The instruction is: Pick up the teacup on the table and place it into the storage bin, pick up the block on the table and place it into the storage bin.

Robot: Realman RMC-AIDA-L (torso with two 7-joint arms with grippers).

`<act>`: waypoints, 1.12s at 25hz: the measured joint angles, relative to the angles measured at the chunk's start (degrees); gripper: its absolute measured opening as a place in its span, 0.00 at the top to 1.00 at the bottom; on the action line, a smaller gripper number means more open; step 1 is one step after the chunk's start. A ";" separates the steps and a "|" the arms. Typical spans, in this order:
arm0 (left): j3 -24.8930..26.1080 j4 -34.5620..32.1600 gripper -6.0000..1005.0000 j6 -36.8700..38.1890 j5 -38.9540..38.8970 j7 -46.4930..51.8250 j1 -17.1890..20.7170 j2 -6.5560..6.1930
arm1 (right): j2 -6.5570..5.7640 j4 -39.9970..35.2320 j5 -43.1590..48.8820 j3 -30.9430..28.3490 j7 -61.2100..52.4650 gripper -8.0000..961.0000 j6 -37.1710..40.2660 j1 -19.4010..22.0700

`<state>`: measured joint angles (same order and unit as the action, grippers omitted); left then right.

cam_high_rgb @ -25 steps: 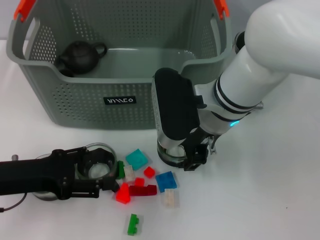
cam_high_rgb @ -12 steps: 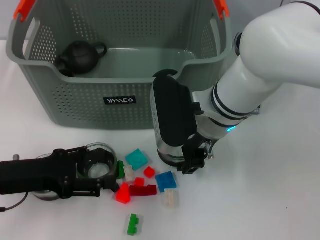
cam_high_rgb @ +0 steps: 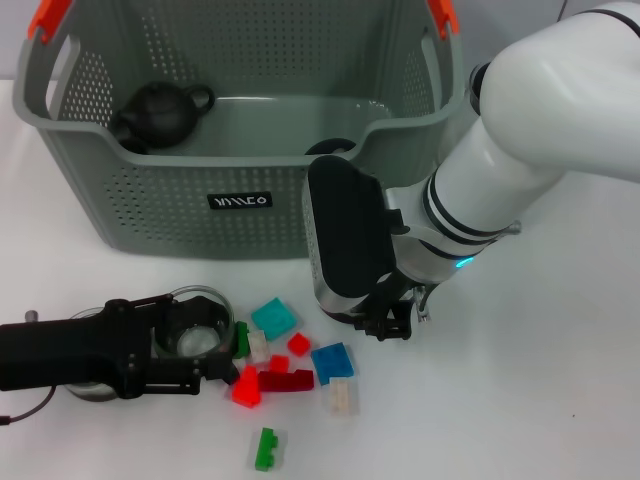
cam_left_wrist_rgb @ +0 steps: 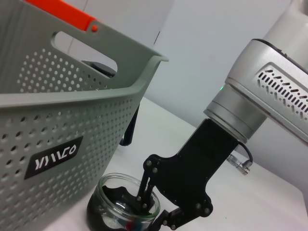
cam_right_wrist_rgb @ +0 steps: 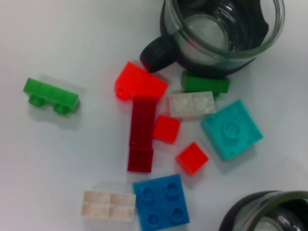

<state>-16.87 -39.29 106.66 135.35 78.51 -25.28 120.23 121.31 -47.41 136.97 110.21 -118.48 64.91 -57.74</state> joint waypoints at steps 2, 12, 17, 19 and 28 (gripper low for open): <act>0.00 -0.01 0.08 0.00 0.00 -0.01 0.00 0.00 | -0.08 -0.20 0.00 -0.01 -0.01 0.64 0.58 -0.01; 0.00 -0.01 0.08 0.26 0.01 -0.03 -0.03 0.00 | -0.49 -4.32 0.00 -0.69 -1.30 0.94 2.25 1.36; 0.04 -0.12 0.08 0.85 0.39 0.17 0.36 0.00 | -0.81 -11.67 0.41 -1.40 -3.67 0.94 6.65 3.63; 0.06 -0.17 0.08 0.96 0.43 0.25 0.44 0.00 | -0.86 -15.56 0.62 -2.58 -4.86 0.94 9.52 4.79; 0.81 -0.61 0.08 1.93 0.65 -0.22 1.04 0.00 | -0.83 -34.14 -3.05 -12.70 -9.44 0.94 21.85 8.40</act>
<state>-16.06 -39.89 108.59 136.00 78.29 -24.25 120.23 120.48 -81.55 133.92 97.51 -127.92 86.76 -49.34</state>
